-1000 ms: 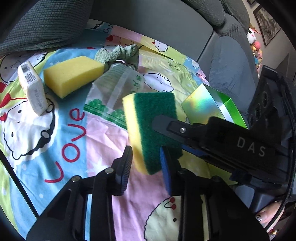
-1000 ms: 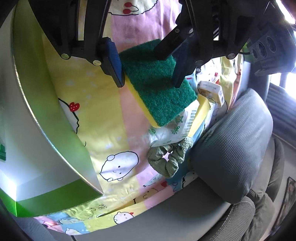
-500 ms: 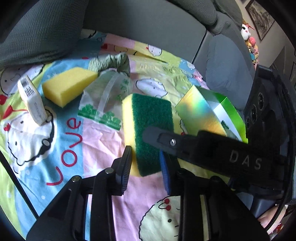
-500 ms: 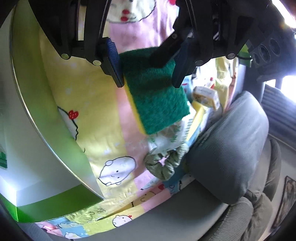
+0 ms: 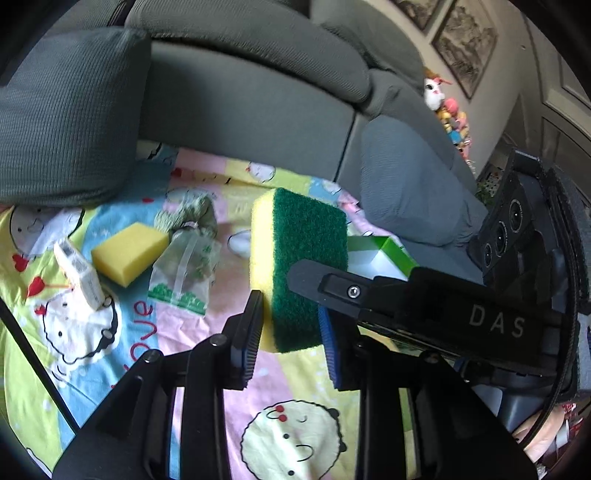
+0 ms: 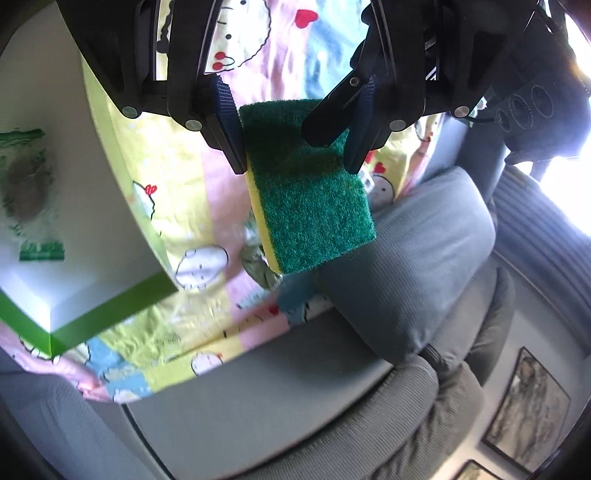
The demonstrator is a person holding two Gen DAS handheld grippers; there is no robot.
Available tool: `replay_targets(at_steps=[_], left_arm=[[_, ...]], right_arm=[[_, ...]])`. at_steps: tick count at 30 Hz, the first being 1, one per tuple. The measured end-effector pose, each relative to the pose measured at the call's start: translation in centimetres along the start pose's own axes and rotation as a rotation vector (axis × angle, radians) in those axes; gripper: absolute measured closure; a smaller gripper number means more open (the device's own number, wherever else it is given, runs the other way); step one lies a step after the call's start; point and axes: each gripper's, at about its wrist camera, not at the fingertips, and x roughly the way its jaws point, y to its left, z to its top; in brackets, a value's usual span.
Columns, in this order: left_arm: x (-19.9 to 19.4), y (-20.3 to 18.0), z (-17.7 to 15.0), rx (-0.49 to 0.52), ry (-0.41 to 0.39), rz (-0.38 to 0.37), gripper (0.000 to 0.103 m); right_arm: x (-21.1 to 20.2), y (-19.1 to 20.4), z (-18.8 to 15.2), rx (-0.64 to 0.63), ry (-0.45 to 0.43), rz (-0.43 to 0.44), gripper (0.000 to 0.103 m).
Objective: Organize objects
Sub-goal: 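Grasp the green-and-yellow scouring pad with the right gripper and lift, then carry the scouring pad into the white box and release it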
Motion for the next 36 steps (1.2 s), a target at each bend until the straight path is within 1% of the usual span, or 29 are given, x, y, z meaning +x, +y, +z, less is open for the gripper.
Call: replay_targets(at_steps=[3,9,12,15,19,23,27,32,36], left_arm=[[-0.6,-0.9,0.3,0.027,-0.026,-0.019,0.076],[-1.0,-2.7,0.8,0.060,-0.047,-0.046,0.076],[-1.0,-3.5,0.9,0.088,-0.053,-0.062,0.076],[-0.9,-4.8,1.0,0.112,-0.059,-0.085,0.076],[-0.3,-6.6,1.2,0.147,-0.056,-0.119,0.076],[0.7,-8.5,1.3,0.191,-0.040,-0.141,0.076],[1.9,-10.2,1.0,0.227,-0.016,-0.145,0.076],[4.1,-11.4,0.6,0.219,0.045,-0.201,0.076],[5.8,-12.3,0.1,0.210,0.099,-0.230,0.076]], right_arm=[[-1.6,0.2,0.0,-0.006,-0.035,0.014,0.047],[-3.7,0.3,0.2,-0.019,-0.081,0.003,0.047],[-4.8,0.2,0.1,-0.018,-0.104,-0.009,0.047],[-6.4,0.0,0.1,-0.019,-0.146,-0.035,0.047],[-8.3,-1.0,0.1,-0.003,-0.191,-0.058,0.047],[-9.6,-2.5,0.1,0.035,-0.222,-0.075,0.047],[-10.5,-4.2,0.0,0.074,-0.236,-0.105,0.047],[-11.5,-6.5,0.0,0.127,-0.246,-0.151,0.047],[-12.0,-8.3,-0.2,0.175,-0.242,-0.193,0.046]])
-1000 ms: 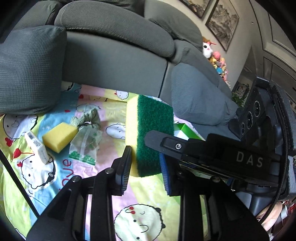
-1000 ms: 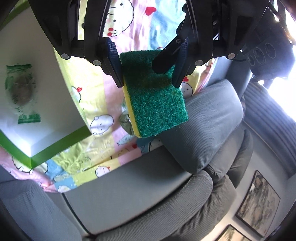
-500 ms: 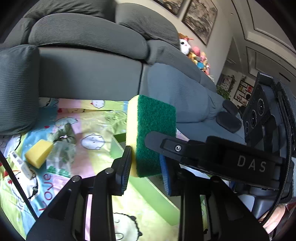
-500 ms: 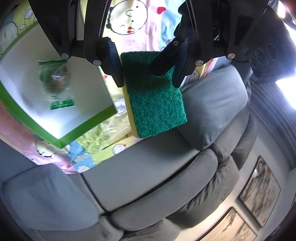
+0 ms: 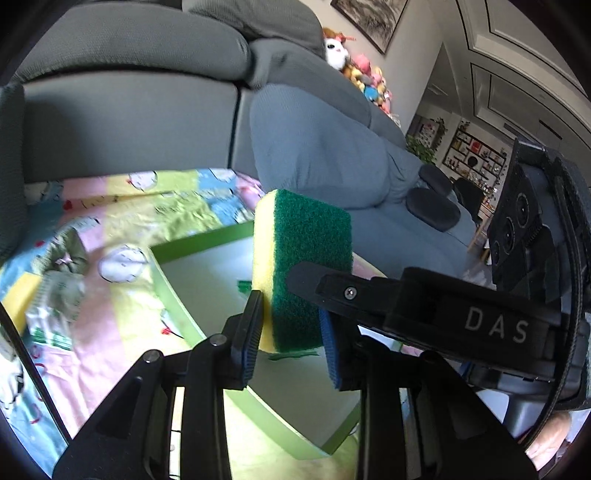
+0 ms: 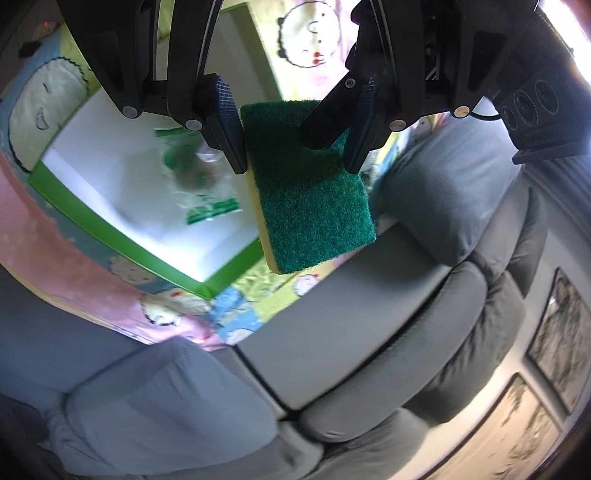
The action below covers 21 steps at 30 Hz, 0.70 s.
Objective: Organize objects
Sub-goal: 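Carry the scouring pad into the white box and release it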
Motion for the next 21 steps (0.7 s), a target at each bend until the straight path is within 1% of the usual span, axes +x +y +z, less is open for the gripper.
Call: replay_targets(at_steps=[5,11,18,21], left_arm=[[1.9,-0.2,-0.6,-0.034,0.063,-0.050,0.076],[3.5,-0.9,-1.3,-0.063,0.116,-0.101,0.076],[4.8,-1.3,-2.3,-0.091,0.171,-0.139,0.076],[5.0,-1.5,-2.6,-0.100,0.190,-0.143,0.076]], right_arm=[[0.1,-2.0,0.2,0.039,0.015,-0.065,0.046],[0.2,-3.8,0.3,0.064,0.028,-0.133,0.047],[0.4,-4.9,0.2,0.075,0.051,-0.209,0.046],[0.5,-5.4,0.1,0.082,0.064,-0.230,0.046]])
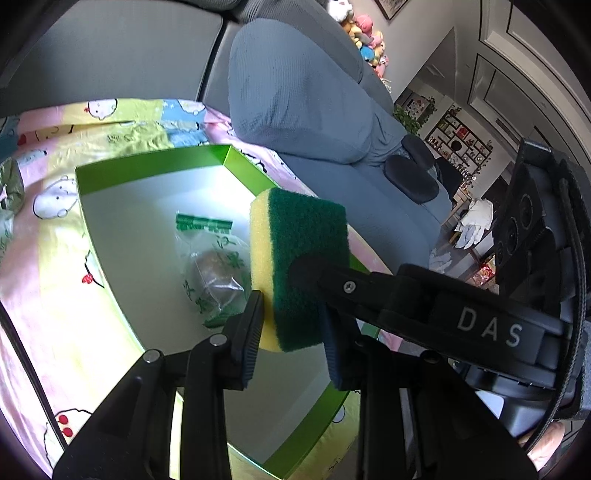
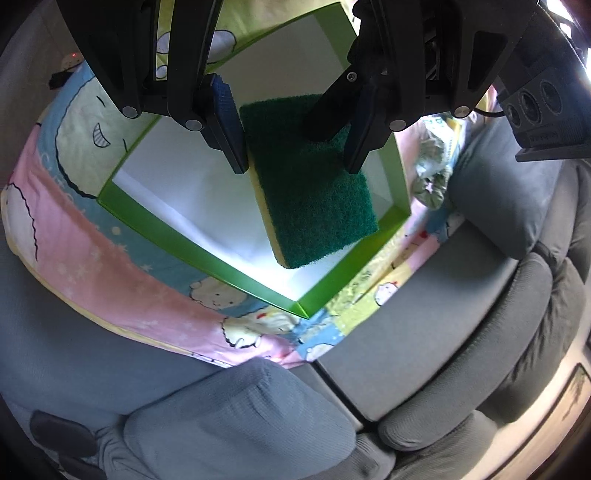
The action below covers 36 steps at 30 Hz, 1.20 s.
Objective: Organize objects
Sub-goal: 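Carry the scouring pad into the white box and release it, then grasp the second clear bag with green print using the right gripper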
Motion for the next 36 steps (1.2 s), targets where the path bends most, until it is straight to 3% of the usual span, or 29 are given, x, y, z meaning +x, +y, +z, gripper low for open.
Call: replay_targets(at_steps=[10,13,15,20,22,28,31,36], left_arm=[[-0.3,1.3,0.1,-0.046,0.022,0.012,0.073],[-2.1,1.8,0.5,-0.052,-0.008,0.029,0.059],[-3.9,2.1,0.7,-0.041,-0.040,0.062,0.043],[-9.1,5.1,0.7,-0.087,-0.126,0.216,0.024],[-11.3,7.4,0.3,-0.146,-0.154,0.301,0.019],[-17.3,14.4,-2.8,-0.348,-0.203,0.591,0.010],[-19.2,17.3,-5.0,-0.425,-0.206,0.668,0.010],[-20.8,20.6,-6.7,-0.570,-0.203,0.776,0.010]], right_arm=[[-0.1,-0.6,0.0,0.022,-0.002,-0.048,0.047],[-0.3,-0.5,0.1,0.038,-0.010,-0.022,0.047],[-0.5,0.0,0.1,0.038,-0.015,0.002,0.044],[-1.4,3.3,-0.2,-0.036,-0.042,0.127,0.034],[-1.7,5.3,-0.5,-0.074,-0.053,0.212,0.020],[0.2,12.7,-2.0,-0.209,0.021,0.417,0.012],[2.7,15.8,-2.9,-0.250,0.069,0.400,0.012],[8.2,20.2,-4.6,-0.318,0.148,0.240,0.012]])
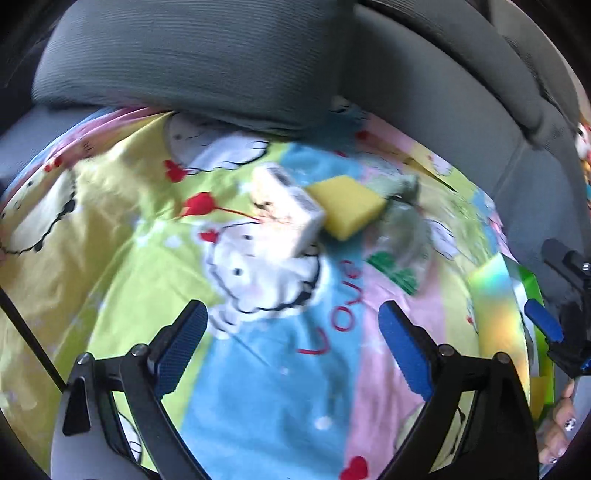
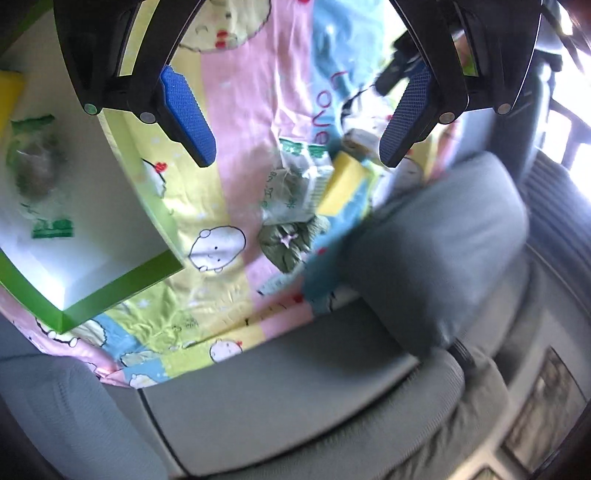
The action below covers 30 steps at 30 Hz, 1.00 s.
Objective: Organize objects
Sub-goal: 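Grasp the second clear bag with green print using the right gripper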
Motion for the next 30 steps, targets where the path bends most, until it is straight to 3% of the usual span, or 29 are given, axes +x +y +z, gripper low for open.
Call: replay_targets(at_steps=[6,8,13,15,17,21,26,30], left_arm=[[-0.2,2.1,0.6,-0.050,-0.010,0.025,0.010],[-0.3,2.4,0.7,-0.049,-0.012,0.047,0.010],[-0.4,2.8,0.8,-0.047,-0.009,0.053,0.010],[-0.3,2.9,1.0,-0.054,-0.011,0.048,0.010],[-0.2,2.9,1.0,-0.061,-0.007,0.040,0.010],[-0.1,2.6,0.9,-0.052,0.004,0.025,0.010],[-0.4,2.4,0.9,-0.059,0.000,-0.008,0.010],[-0.2,2.8,0.9,-0.085,0.013,-0.027,0.010]], right_arm=[[6.9,2.4,0.8,-0.050,0.110,-0.074,0.012],[9.3,3.3,0.9,-0.076,0.133,-0.138,0.012],[13.1,2.7,0.9,-0.071,0.164,-0.224,0.012],[13.7,1.9,0.9,-0.026,0.179,-0.184,0.015],[13.9,1.6,0.6,-0.026,0.192,-0.169,0.033],[13.0,1.9,0.0,-0.075,0.176,-0.174,0.048],[10.5,2.0,-1.3,-0.077,0.234,-0.132,0.049],[7.8,2.2,-3.0,-0.076,0.359,-0.002,0.049]])
